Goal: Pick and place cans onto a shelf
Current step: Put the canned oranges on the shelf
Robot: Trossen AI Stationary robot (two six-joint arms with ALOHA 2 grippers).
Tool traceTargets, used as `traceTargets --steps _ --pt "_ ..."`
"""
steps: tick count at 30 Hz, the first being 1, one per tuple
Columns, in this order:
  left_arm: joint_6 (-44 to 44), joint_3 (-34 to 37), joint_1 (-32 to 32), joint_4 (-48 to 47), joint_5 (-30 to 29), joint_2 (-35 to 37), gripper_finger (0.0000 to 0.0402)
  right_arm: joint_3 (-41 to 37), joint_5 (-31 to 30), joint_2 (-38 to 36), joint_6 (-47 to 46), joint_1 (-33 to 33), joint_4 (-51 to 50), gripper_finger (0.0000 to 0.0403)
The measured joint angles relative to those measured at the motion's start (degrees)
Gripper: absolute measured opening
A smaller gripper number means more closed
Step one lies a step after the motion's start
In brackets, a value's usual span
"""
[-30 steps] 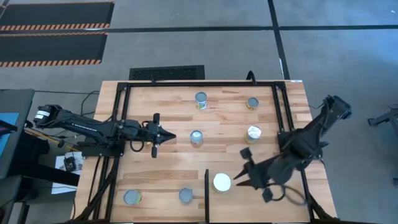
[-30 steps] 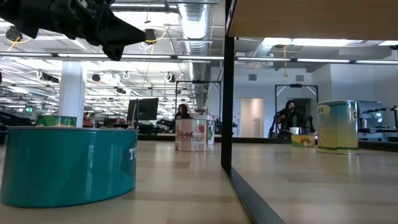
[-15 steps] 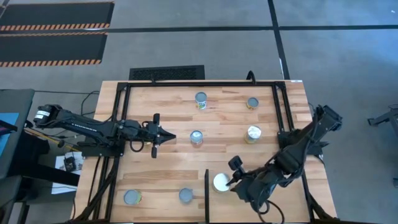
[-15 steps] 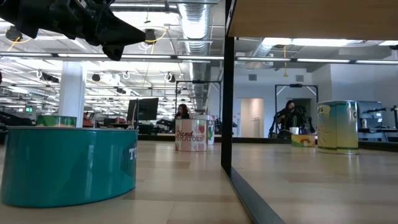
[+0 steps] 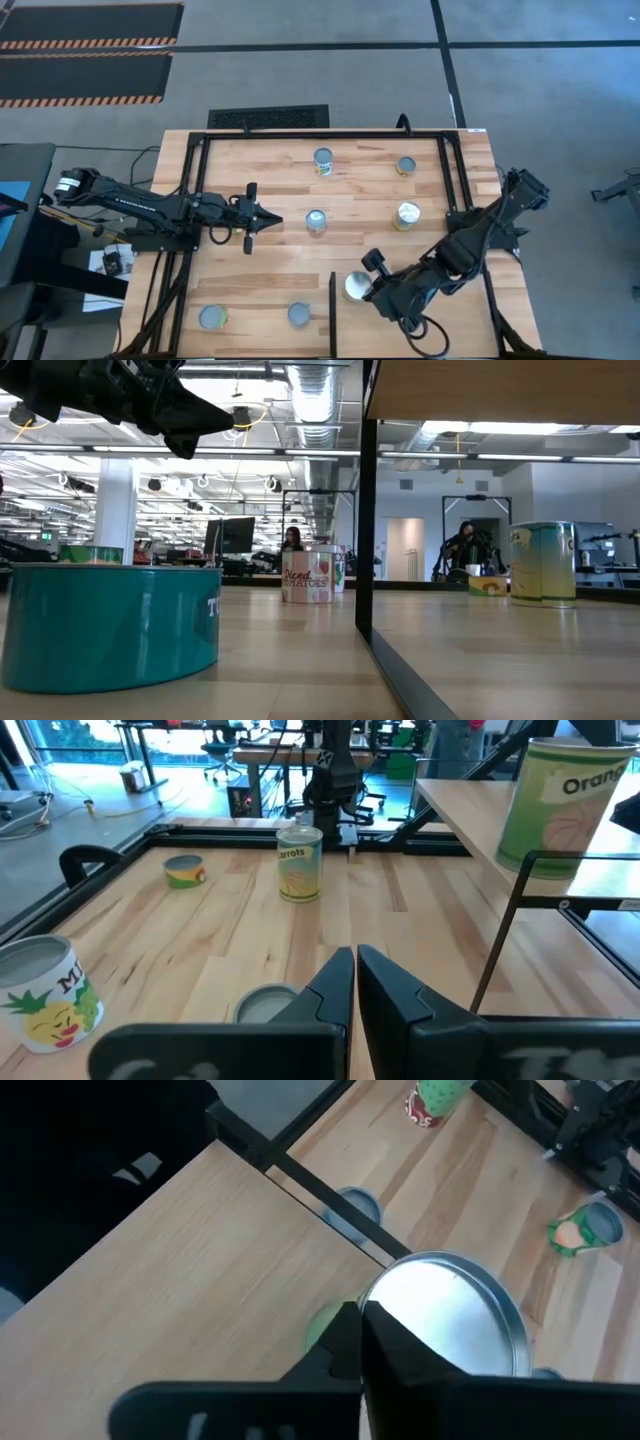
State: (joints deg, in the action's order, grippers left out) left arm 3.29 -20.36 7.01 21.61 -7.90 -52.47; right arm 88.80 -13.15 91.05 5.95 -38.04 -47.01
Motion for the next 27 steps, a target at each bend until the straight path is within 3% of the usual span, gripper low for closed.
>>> traceTargets --steps 6,10,27 --pt "0.0 0.0 0.0 0.0 0.0 0.0 0.0006 5.7 1.7 0.2 -5.4 -0.3 -5.8 0.0009" --pt "0.0 0.0 0.0 0.0 0.0 0.0 0.0006 10.5 1.4 0.2 -13.8 -1.9 -14.0 0.0005" --pt "-0.7 0.0 0.0 0.1 0.0 0.0 0.0006 13.5 -2.7 0.1 -72.0 -17.6 -43.1 0.0003"
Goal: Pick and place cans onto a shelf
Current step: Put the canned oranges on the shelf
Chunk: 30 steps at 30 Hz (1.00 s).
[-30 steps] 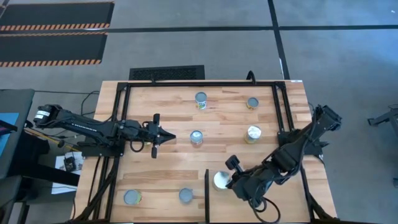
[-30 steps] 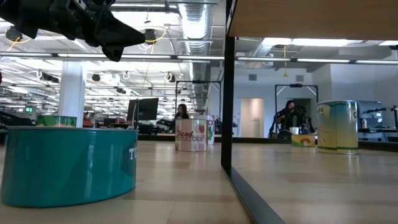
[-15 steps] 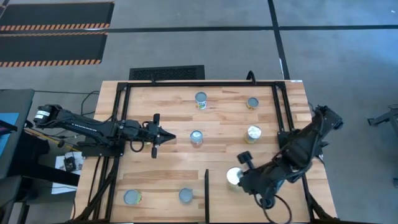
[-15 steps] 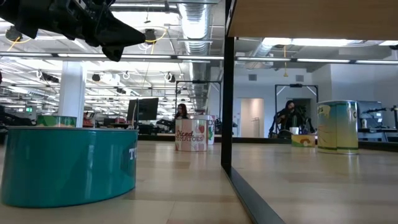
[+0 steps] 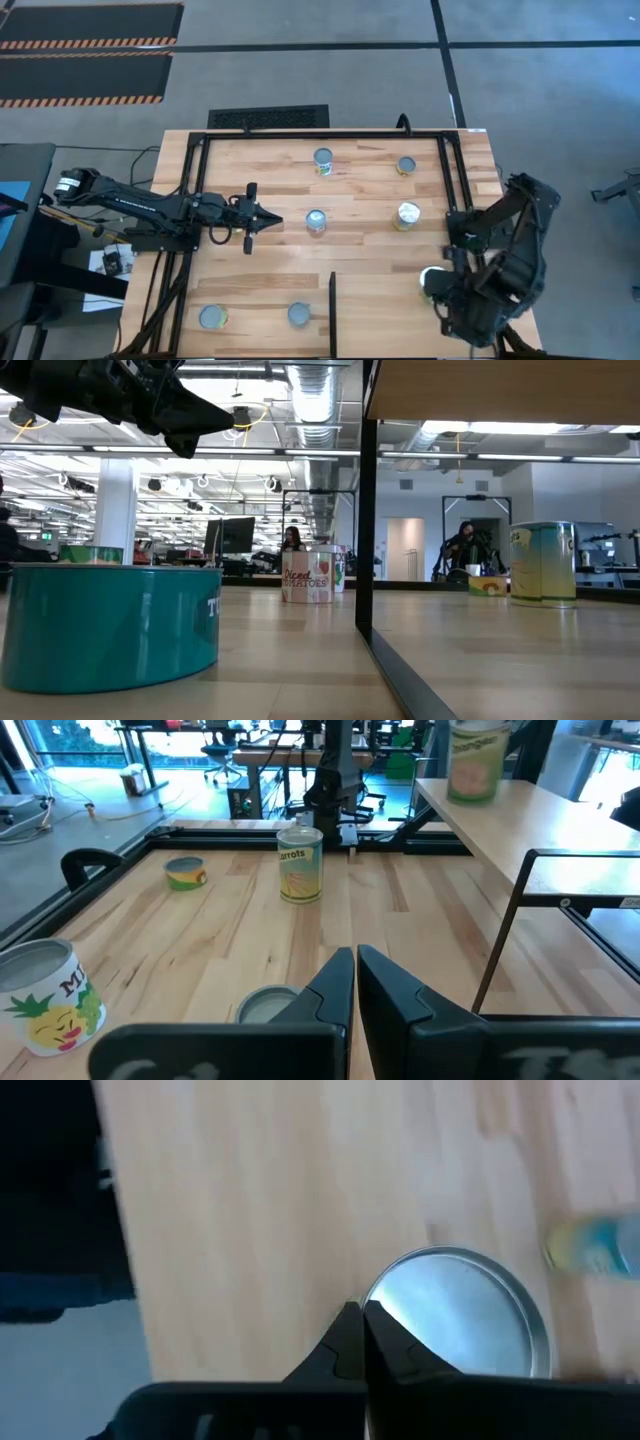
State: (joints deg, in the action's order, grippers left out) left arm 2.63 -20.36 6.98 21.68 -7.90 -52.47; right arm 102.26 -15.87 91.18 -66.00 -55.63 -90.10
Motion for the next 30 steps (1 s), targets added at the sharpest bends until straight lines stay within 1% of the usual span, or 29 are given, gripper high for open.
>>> traceTargets --steps 5,9,13,17,19,21,24,30 --pt "0.0 0.0 0.0 0.1 0.0 0.0 0.0006 -0.3 -1.1 -0.1 -9.6 -4.3 0.1 0.0004" --pt "0.0 0.0 0.0 0.1 -0.1 0.0 0.0006 -0.3 -1.0 -0.1 -13.3 -6.1 0.1 0.0003" --pt "0.0 0.0 0.0 0.1 -0.3 0.0 0.0006 -0.3 -0.4 0.0 -14.7 -6.7 0.1 0.0007" --pt "0.0 0.0 0.0 0.1 -0.3 0.0 0.0006 -0.3 3.5 0.0 -17.5 -6.5 0.1 0.0013" --pt "0.1 0.0 0.0 0.1 -0.3 0.0 0.0006 -0.3 6.1 0.0 -19.1 -6.5 0.3 0.0013" --pt "0.1 0.0 0.0 0.1 -0.3 0.0 0.0006 -0.3 7.4 0.0 -20.3 -6.6 0.9 0.0009" --pt "0.1 0.0 0.0 0.1 -0.3 0.0 0.0006 -0.3 7.4 0.0 -20.6 -6.6 2.6 0.0004" --pt "0.1 0.0 0.0 0.1 -0.3 0.0 0.0006 -0.3 7.1 0.0 -19.8 -6.6 5.3 0.0006"
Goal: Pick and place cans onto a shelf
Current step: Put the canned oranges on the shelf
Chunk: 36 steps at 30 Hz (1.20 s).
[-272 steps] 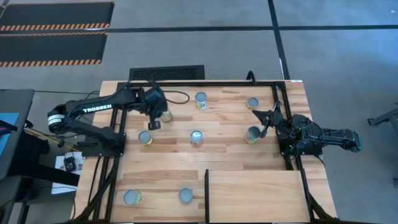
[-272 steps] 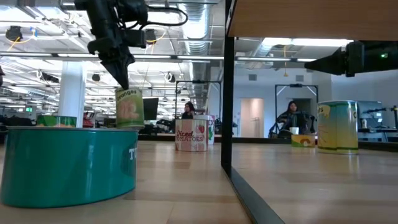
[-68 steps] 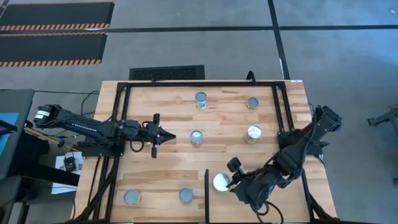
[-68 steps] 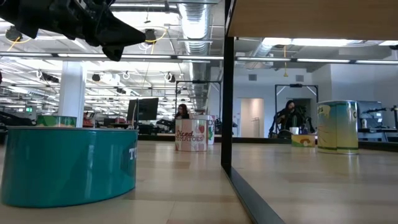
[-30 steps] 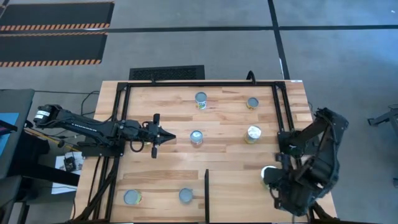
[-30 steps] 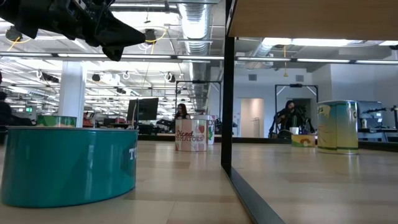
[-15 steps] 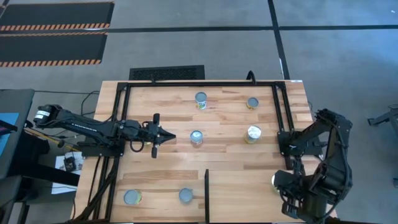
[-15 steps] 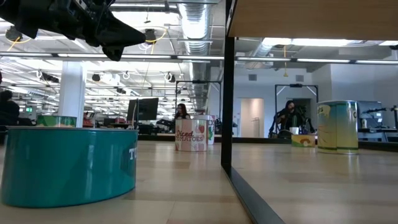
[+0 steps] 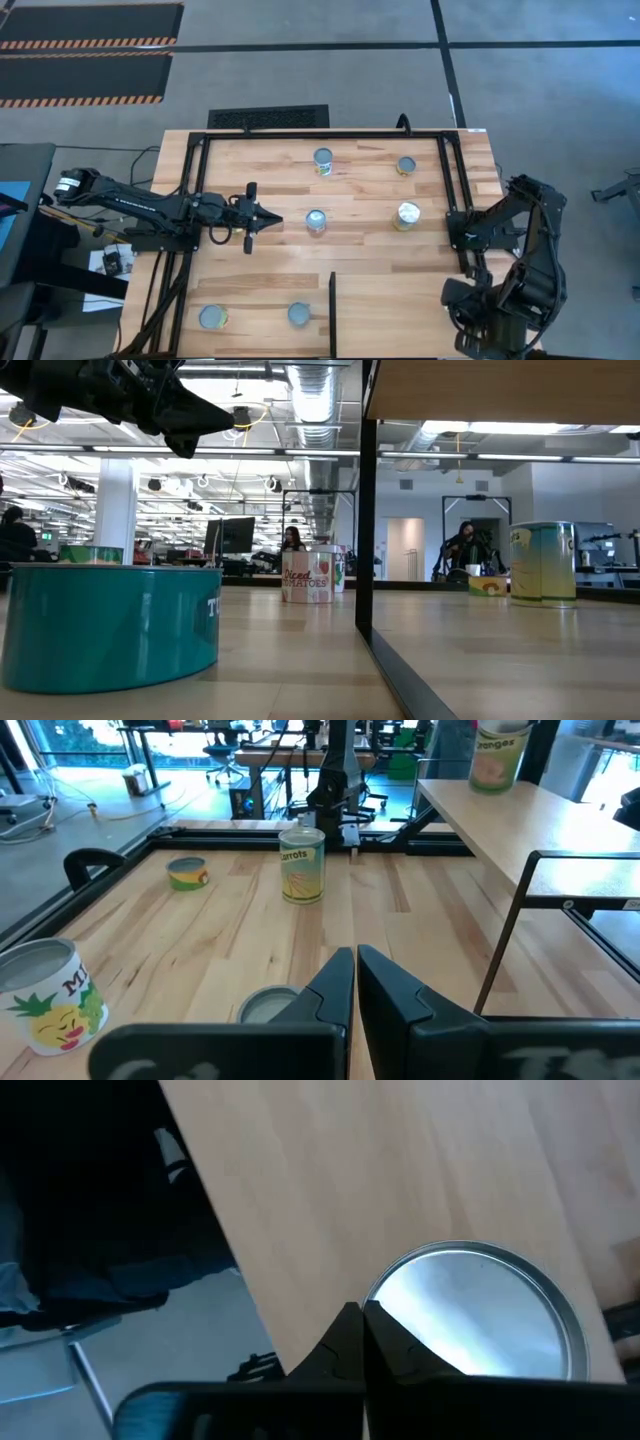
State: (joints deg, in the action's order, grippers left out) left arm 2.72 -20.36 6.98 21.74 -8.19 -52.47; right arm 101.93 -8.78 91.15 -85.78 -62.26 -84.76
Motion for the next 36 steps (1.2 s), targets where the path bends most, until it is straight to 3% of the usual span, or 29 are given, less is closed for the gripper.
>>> traceTargets --steps 13,25,28,33,36 --pt "0.2 0.0 0.0 0.0 0.0 0.0 0.0006 0.0 -0.2 0.0 -5.8 -2.8 4.5 0.0006" --pt "0.3 0.0 0.0 0.0 0.0 0.0 0.0006 0.0 -0.5 0.1 -7.8 -2.8 4.5 0.0066" --pt "0.3 0.0 0.0 0.0 0.0 0.0 0.0006 0.0 -0.3 0.1 -7.7 -2.8 4.5 0.0058" --pt "0.3 0.0 0.0 0.0 0.0 0.0 0.0006 0.0 -0.3 0.1 -4.6 -2.8 4.4 0.0009" --pt "0.4 0.0 0.0 0.0 0.0 0.0 0.0006 0.0 -0.4 0.1 -4.3 -2.4 3.6 0.0015"
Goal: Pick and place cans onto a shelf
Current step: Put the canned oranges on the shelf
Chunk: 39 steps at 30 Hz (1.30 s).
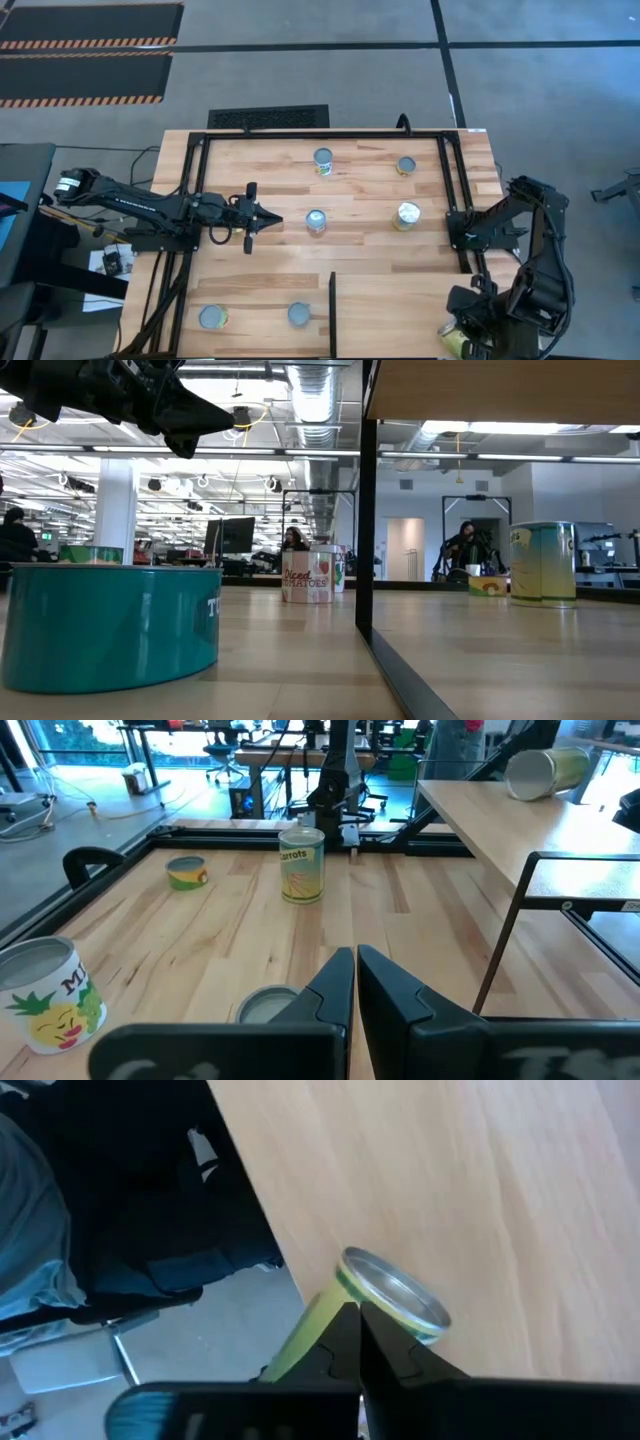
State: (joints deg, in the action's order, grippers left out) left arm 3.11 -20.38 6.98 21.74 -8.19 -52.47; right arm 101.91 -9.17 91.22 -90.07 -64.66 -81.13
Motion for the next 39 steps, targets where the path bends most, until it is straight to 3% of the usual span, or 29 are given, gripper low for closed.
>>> traceTargets --steps 5,8,12,20,25,30,37,39 --pt "0.2 0.0 0.0 0.0 0.0 0.0 0.0006 0.0 0.6 0.0 -6.7 0.6 0.1 0.0015" --pt "0.1 0.0 0.0 0.0 0.0 0.0 0.0006 0.0 1.7 0.0 -13.7 0.6 1.6 0.0036" --pt "-0.5 0.0 0.0 -0.1 0.0 0.0 0.0006 0.0 2.5 1.0 -18.8 1.1 3.9 0.0105" --pt "-4.2 0.0 0.0 -0.4 0.4 0.0 0.0006 0.0 11.1 7.5 -20.2 5.4 4.4 0.0292" --pt "-5.2 0.0 0.0 -0.5 1.8 0.0 0.0006 0.0 12.3 10.9 -17.0 7.8 4.6 0.0354" --pt "-5.3 0.0 0.0 -1.0 1.9 0.0 0.0006 0.0 12.8 13.3 -13.2 9.1 3.7 0.0366" --pt "-5.3 0.0 0.0 -1.4 1.9 0.0 0.0006 0.2 15.9 14.8 -6.3 11.4 0.4 0.0309" --pt "-5.3 0.0 0.0 -1.4 1.9 0.0 0.0006 0.4 15.1 14.5 -4.5 12.3 0.3 0.0309"
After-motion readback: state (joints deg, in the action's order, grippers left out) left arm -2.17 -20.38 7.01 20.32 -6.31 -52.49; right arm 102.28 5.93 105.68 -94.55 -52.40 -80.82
